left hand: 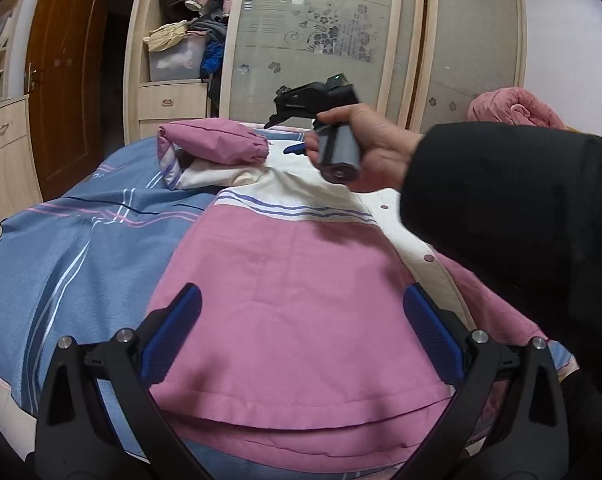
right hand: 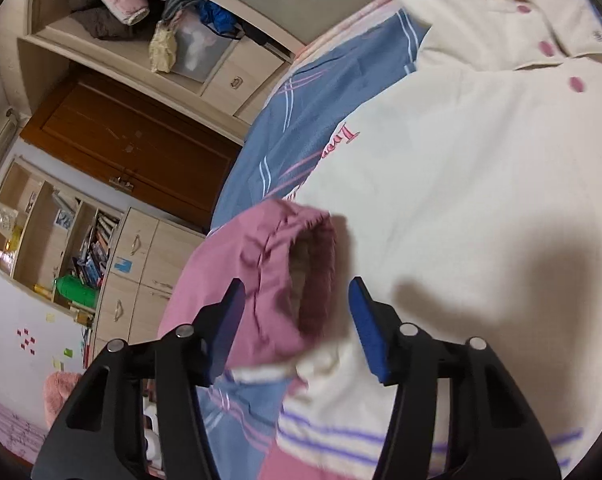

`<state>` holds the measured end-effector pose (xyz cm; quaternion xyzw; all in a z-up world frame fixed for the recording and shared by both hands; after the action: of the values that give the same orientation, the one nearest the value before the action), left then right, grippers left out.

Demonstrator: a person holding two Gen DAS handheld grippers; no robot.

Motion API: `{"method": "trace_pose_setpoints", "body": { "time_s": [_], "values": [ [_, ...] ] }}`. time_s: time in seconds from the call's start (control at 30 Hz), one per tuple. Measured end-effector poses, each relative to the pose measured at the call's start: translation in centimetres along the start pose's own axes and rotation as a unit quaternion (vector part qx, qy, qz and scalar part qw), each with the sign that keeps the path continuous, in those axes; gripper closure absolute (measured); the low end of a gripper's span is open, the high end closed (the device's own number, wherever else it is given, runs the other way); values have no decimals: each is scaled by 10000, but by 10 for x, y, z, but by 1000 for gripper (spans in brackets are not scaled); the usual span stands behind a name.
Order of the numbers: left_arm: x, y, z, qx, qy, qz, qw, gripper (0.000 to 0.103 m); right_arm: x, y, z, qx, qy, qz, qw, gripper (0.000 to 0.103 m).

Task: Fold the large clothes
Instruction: 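Grasp the folded sleeve cuff with the right tool and pull it toward the placket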

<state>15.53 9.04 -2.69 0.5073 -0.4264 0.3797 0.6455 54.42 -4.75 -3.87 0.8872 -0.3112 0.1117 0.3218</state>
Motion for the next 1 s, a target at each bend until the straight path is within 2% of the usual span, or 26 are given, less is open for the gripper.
{"method": "trace_pose_setpoints", "body": {
  "time_s": [0.07,0.1,0.13,0.17,0.23,0.3,0.43,0.53,0.63,0.73,0.8,0.83,0.87,1.0],
  "values": [
    [2,0,-3,9,51,6,10000,2,0,-16,-3,110,-97,-214,9997,48],
    [2,-1,-4,14,66,16,10000,2,-2,-23,-7,160,-83,-324,9993,52],
    [3,-2,-4,25,79,17,10000,2,-2,-23,-11,159,-39,-298,9994,76],
    [3,-3,-4,27,88,10,10000,2,-2,-23,-18,180,70,-205,9996,89],
    [3,-5,-2,29,71,-2,10000,2,-1,-16,-33,127,402,-22,9991,94],
    [2,-5,1,32,23,1,10000,2,4,-4,-44,109,588,152,9981,97],
    [0,-5,4,24,-36,-8,10000,2,28,53,-59,21,1115,940,9893,97],
    [-2,-5,4,19,-62,-18,10000,2,42,86,-42,-218,1174,1280,9846,98],
    [-3,-7,4,18,-93,-49,9999,2,48,117,-2,-879,1240,1545,9762,99],
    [-3,-10,8,17,-117,-74,9999,2,41,114,37,-1552,1394,1541,9658,93],
    [-4,-12,13,4,-174,-113,9998,2,31,104,56,-1936,1504,1354,9600,66],
    [-5,-13,15,-10,-195,-137,9997,2,24,103,68,-2155,1430,1247,9579,43],
    [-6,-14,18,-28,-222,-179,9996,2,19,108,74,-2156,1317,1318,9585,33],
    [-12,-18,22,-27,-285,-318,9991,2,-12,172,83,-1190,847,1751,9737,23]
  ]
}}
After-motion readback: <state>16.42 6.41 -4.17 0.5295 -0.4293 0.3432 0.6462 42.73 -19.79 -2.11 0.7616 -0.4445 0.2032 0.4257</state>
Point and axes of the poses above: each gripper's, at about its wrist camera, not at the fingertips, and y roughly against the way its jaws point, z to its right, x to its top, the point moved 1 cm from there along -y, roughly the way its jaws point, and after that the axes turned 10 degrees about z, right-handed, at the moved point
